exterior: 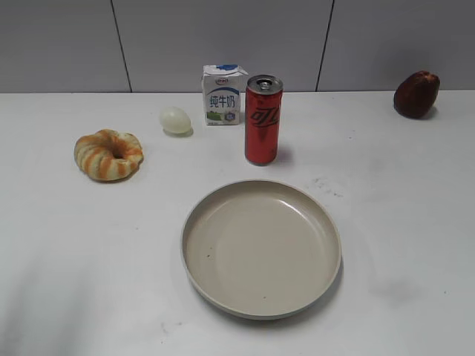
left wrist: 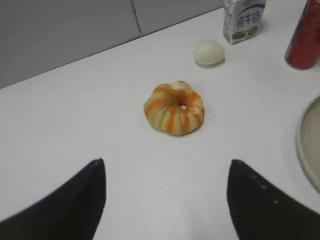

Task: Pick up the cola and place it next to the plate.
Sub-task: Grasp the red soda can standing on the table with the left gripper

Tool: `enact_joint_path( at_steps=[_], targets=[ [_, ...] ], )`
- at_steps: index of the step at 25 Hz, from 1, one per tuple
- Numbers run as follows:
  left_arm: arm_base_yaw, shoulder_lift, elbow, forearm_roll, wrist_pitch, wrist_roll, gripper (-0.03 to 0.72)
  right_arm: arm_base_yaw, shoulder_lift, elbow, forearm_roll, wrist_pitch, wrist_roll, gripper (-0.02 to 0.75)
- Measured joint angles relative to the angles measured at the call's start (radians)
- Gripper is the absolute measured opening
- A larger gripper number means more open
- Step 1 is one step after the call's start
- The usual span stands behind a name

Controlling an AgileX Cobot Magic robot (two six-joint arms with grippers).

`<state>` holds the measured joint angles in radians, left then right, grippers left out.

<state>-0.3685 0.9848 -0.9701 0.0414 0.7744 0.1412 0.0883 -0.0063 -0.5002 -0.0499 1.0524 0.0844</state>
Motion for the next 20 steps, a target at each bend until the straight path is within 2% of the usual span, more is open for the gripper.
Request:
enact_joint_path(
  at_steps=[6,14,18,20],
  targets=[
    [-0.113,0.404,-0.329,-0.013,0.07,0.081,0.575,0.0,0.0,0.0,0.0,0.0,0.0,0.571],
    [-0.182,0.835,-0.815,-0.187,0.155,0.131,0.645,0.0,0.0,0.0,0.0,0.0,0.0,0.571],
    [-0.222,1.018,-1.017,-0.203,0.148,0.133,0.661,0.0,0.0,0.0,0.0,0.0,0.0,0.571],
    [-0.243,1.096,-1.078,-0.209,0.125,0.133,0.664,0.0,0.0,0.0,0.0,0.0,0.0,0.571]
  ],
)
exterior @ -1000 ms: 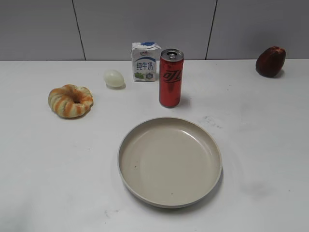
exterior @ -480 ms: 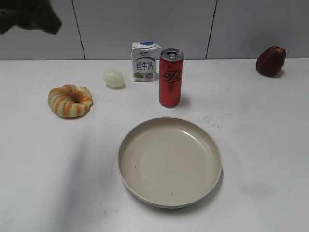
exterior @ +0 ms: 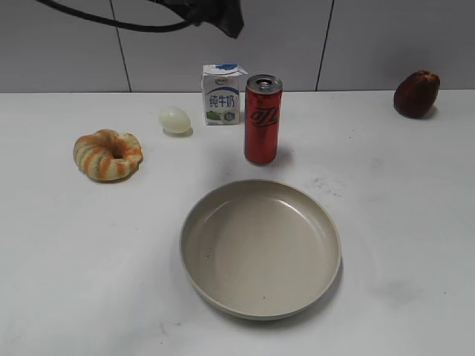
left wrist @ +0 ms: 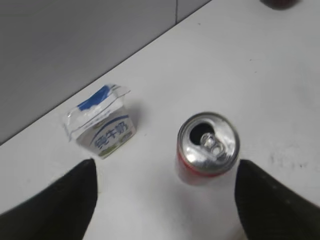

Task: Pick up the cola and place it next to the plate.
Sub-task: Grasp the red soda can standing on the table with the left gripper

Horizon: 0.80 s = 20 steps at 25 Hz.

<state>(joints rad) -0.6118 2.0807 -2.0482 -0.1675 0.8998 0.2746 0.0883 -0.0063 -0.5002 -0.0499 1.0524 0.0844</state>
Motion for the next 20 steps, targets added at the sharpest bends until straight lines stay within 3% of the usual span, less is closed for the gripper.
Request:
enact_joint_path(
  at_steps=[7,20],
  targets=[
    [-0.056,0.151,-0.04,-0.021,-0.086,0.003,0.666,0.0,0.0,0.0,0.0,0.0,0.0,0.571],
    [-0.057,0.241,-0.043,-0.041,-0.166,0.003,0.665,0.0,0.0,0.0,0.0,0.0,0.0,0.571]
  ],
)
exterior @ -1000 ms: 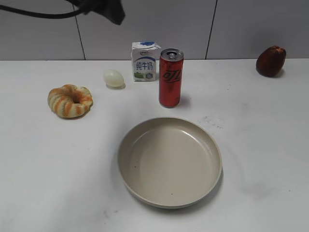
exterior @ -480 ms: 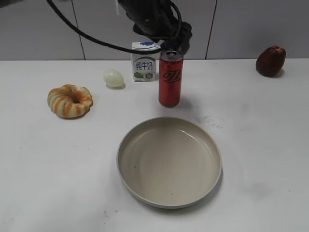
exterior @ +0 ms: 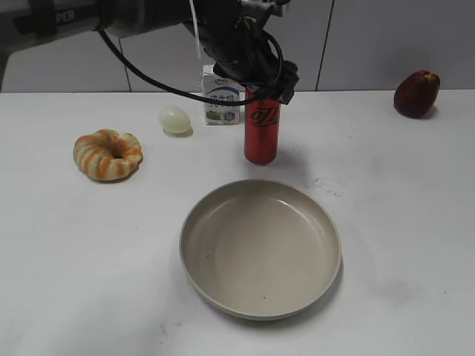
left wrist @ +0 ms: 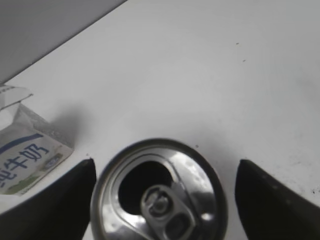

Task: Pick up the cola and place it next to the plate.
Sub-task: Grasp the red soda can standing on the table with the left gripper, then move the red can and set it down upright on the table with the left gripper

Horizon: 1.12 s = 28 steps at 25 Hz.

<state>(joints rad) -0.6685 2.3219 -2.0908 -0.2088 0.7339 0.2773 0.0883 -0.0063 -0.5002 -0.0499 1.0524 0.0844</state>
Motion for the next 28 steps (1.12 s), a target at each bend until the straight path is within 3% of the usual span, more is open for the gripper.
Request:
enact_joint_path(
  at_steps=[4,10,22,28],
  targets=[
    [0.0,0.028,-0.001,0.0,-0.021,0.0,0.643,0.0,0.0,0.0,0.0,0.0,0.0,0.571],
    [0.0,0.037,-0.002,0.0,-0.03,0.0,0.504,-0.001,0.0,0.0,0.0,0.0,0.0,0.571],
    [0.067,-0.112,0.0,0.004,0.11,0.0,0.504,-0.001,0.0,0.0,0.0,0.0,0.0,0.571],
    [0.145,-0.31,0.0,0.114,0.268,-0.016,0.504,-0.001,0.0,0.0,0.0,0.0,0.0,0.571]
  ],
)
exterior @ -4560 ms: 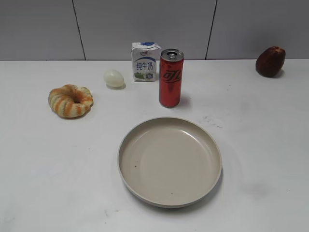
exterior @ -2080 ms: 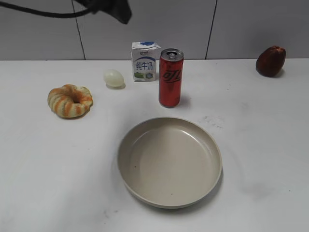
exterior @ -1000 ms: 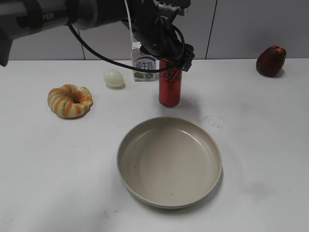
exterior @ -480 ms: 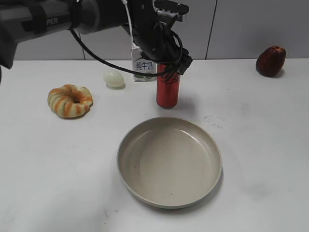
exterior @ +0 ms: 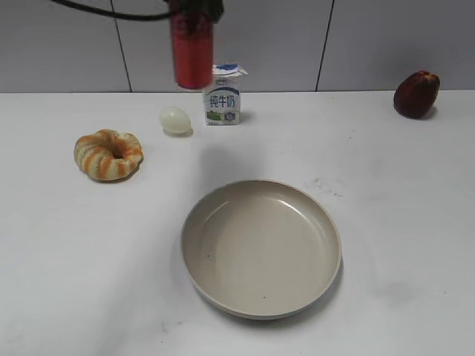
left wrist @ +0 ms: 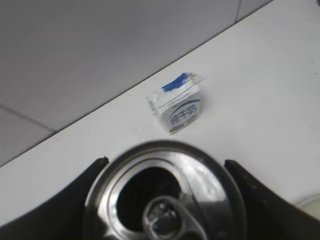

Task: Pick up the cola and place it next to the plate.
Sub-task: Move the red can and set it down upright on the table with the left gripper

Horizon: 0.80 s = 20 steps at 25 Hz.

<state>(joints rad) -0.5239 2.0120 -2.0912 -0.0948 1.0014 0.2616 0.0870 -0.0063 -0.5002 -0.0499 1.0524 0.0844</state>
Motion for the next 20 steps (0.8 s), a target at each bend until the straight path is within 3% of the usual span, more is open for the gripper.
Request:
enact_joint_path(
  at_steps=[3,5,9,15,20],
  targets=[
    [0.046,-0.096,0.035,0.04,0.09,-0.02,0.504,0.0,0.0,0.0,0.0,0.0,0.0,0.571],
    [0.077,-0.183,0.121,0.041,0.082,-0.028,0.504,0.0,0.0,0.0,0.0,0.0,0.0,0.571],
    [0.106,-0.419,0.478,0.039,-0.097,-0.046,0.504,0.0,0.0,0.0,0.0,0.0,0.0,0.571],
    [0.083,-0.761,1.095,-0.013,-0.5,-0.049,0.504,0.0,0.0,0.0,0.0,0.0,0.0,0.571],
    [0.001,-0.805,1.347,-0.049,-0.647,-0.049,0.504,0.0,0.0,0.0,0.0,0.0,0.0,0.571]
  ],
)
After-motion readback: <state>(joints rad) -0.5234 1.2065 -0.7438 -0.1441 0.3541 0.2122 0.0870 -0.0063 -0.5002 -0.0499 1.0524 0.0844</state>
